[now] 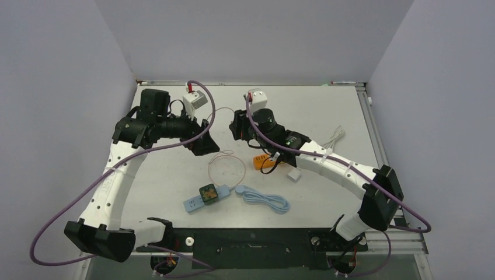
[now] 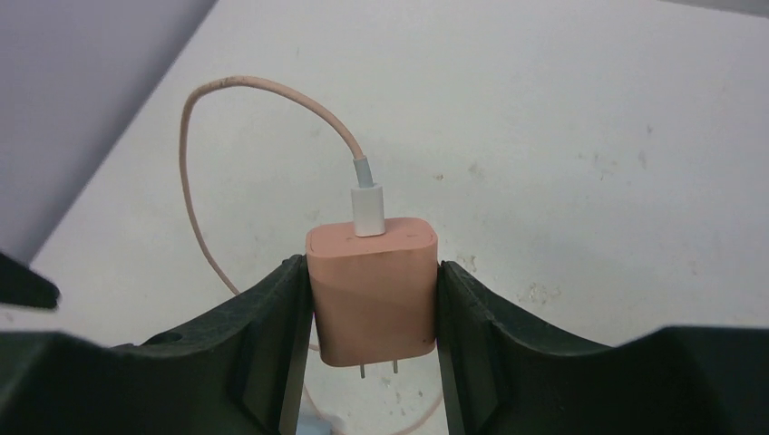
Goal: Insert the plug
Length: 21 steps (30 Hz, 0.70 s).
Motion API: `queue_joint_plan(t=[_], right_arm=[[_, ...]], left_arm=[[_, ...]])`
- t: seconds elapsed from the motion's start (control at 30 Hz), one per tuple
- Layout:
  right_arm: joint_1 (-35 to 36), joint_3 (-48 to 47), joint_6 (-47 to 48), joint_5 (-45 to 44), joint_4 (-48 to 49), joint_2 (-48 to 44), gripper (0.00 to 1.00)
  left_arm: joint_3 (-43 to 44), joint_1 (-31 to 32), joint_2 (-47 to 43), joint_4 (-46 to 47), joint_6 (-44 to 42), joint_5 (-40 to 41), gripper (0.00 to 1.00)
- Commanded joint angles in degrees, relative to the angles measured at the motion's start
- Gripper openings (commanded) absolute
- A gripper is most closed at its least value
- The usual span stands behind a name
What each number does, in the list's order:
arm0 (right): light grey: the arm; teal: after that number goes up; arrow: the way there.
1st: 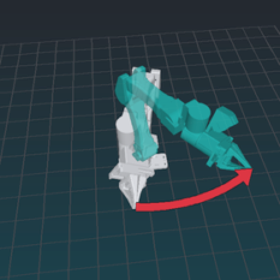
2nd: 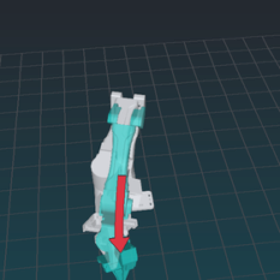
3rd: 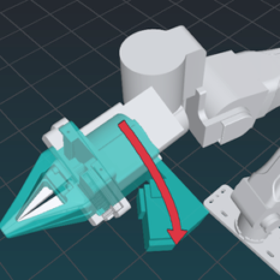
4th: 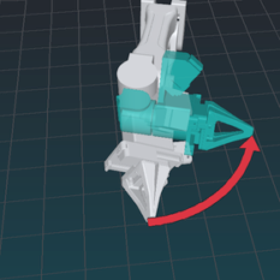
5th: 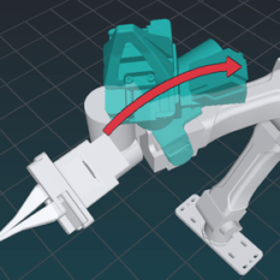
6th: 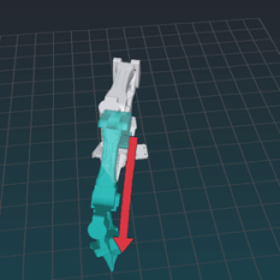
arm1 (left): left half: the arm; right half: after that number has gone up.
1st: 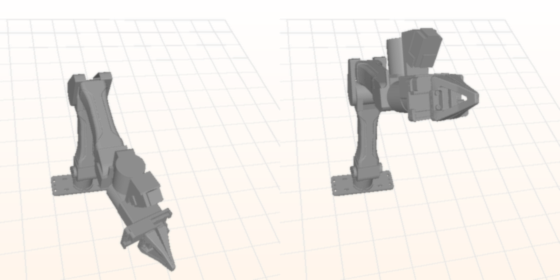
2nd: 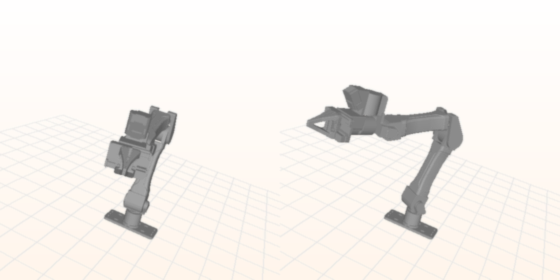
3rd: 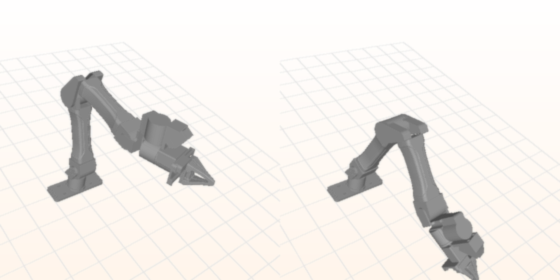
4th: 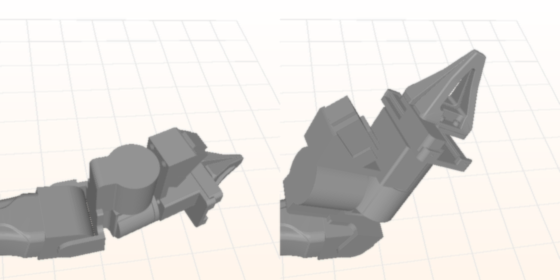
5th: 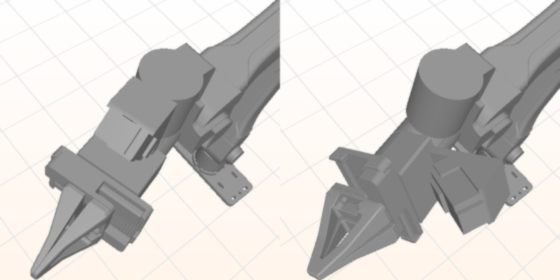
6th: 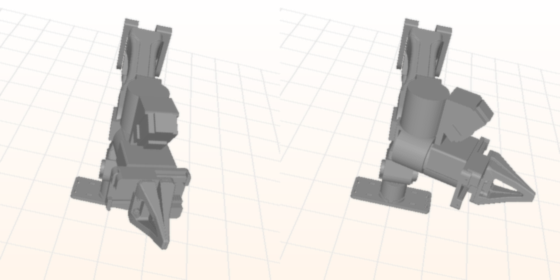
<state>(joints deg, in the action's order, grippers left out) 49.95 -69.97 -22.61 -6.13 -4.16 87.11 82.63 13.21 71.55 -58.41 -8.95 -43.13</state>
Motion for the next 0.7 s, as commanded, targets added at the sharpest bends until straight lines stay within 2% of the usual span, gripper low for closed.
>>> queue_joint_plan(t=[0.0,0.07,0.13,0.2,0.37,0.47,0.67], right_arm=[[-1.05,-11.1,-5.88,-8.78,0.42,-1.69,0.07],[-3.2,-13.06,-8.83,-7.68,0.19,-2.5,0.1],[-5.32,-13.35,-11.21,-5.82,0.47,-3.53,0.11],[-6.5,-12.56,-14.13,-2.9,2.14,-4.21,0.12],[-5.67,-8.46,-21.8,2.33,5.64,-5.57,0.12],[-4.65,-4.02,-26.68,4.67,11.2,-7.24,0.13],[-2.53,-0.27,-32.83,7.79,15.88,-8.55,0.13]], left_arm=[[1.55,3.64,-3.48,6.65,2.27,-2.48,0.93],[1.25,4.57,-3.95,8.61,2.85,-2.29,0.93],[0.5,5.57,-4.76,10.85,2.72,-2.34,1.0],[-0.95,7.17,-6.03,14.66,2.94,-0.58,0.97],[-5.79,12.43,-9.63,26.93,4.59,11.1,0.96],[-7.04,14.85,-9.58,30.3,5.14,16.52,0.96],[-7.64,16.4,-9.13,34.62,6.96,23.93,0.96]])
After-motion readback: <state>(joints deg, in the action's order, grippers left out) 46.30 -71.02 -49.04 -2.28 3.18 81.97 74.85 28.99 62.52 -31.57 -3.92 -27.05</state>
